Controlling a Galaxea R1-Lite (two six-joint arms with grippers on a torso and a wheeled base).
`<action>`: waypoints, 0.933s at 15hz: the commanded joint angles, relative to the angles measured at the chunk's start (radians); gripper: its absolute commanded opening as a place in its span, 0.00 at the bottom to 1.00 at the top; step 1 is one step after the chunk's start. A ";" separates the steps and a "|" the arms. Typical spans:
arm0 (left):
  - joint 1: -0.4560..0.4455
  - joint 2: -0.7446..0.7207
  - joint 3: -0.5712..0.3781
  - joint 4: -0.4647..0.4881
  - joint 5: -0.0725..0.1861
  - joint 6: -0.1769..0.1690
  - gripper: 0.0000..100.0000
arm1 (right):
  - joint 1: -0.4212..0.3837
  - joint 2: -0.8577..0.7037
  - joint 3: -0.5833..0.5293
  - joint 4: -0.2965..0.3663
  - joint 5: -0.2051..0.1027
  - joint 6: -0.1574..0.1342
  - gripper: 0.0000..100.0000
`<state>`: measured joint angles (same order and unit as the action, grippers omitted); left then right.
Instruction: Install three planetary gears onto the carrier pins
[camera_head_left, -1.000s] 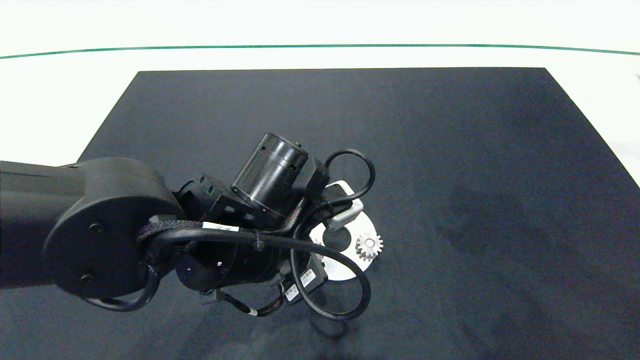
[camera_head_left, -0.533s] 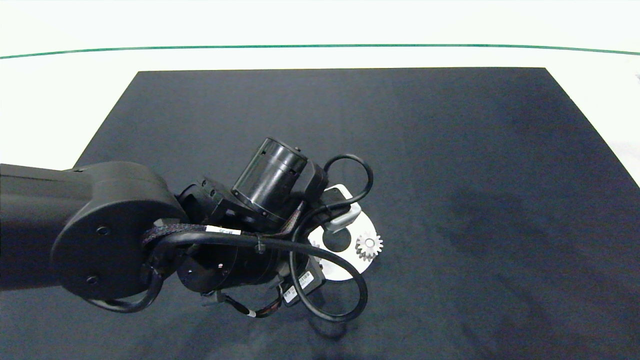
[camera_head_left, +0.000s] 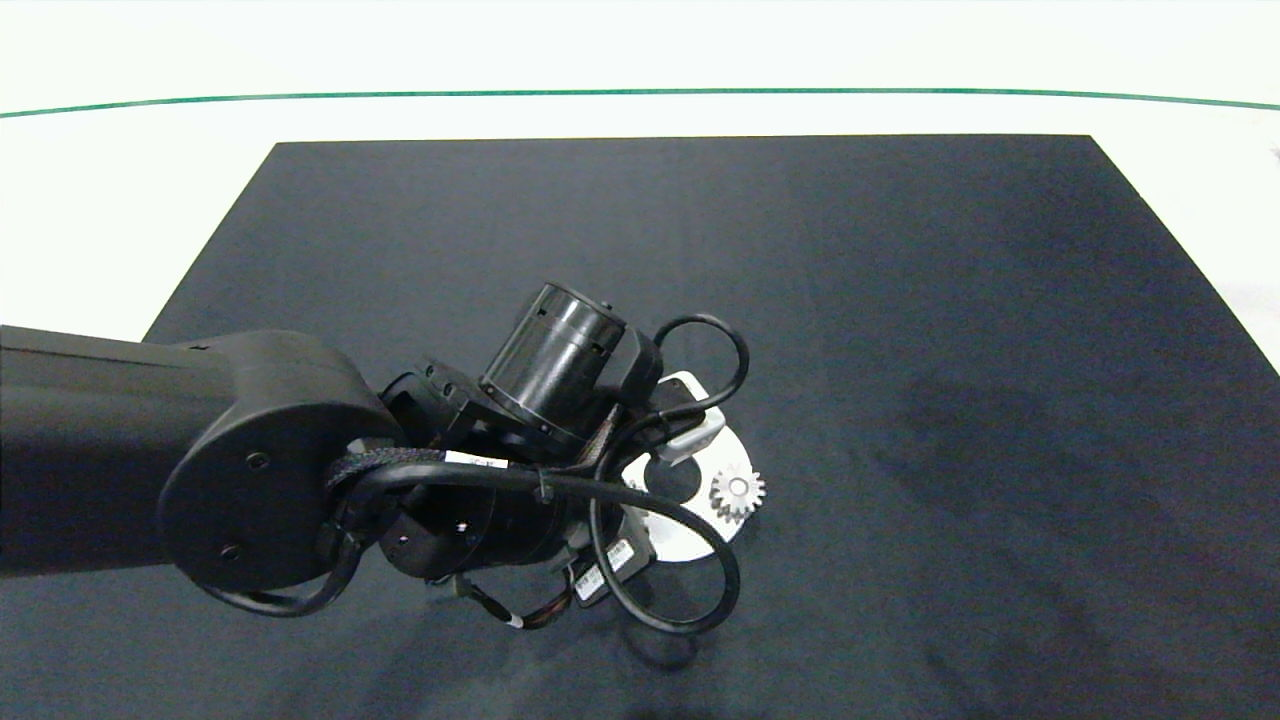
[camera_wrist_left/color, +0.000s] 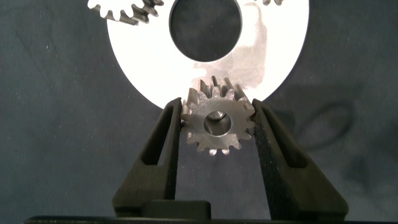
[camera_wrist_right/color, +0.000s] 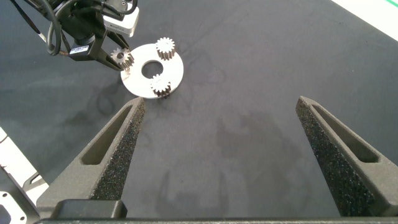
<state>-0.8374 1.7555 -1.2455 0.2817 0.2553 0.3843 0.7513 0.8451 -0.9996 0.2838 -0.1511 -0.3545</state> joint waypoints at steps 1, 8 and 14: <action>0.014 0.002 0.001 0.002 0.002 0.007 0.19 | 0.000 0.003 0.001 0.001 -0.001 -0.003 1.00; 0.024 -0.008 0.001 0.004 0.002 0.015 0.19 | 0.000 0.003 0.006 0.001 0.001 -0.006 1.00; 0.012 -0.002 0.006 0.004 0.004 0.010 0.19 | 0.000 -0.001 0.004 0.001 0.001 -0.011 1.00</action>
<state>-0.8236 1.7521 -1.2391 0.2843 0.2587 0.3930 0.7513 0.8451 -0.9943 0.2838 -0.1496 -0.3628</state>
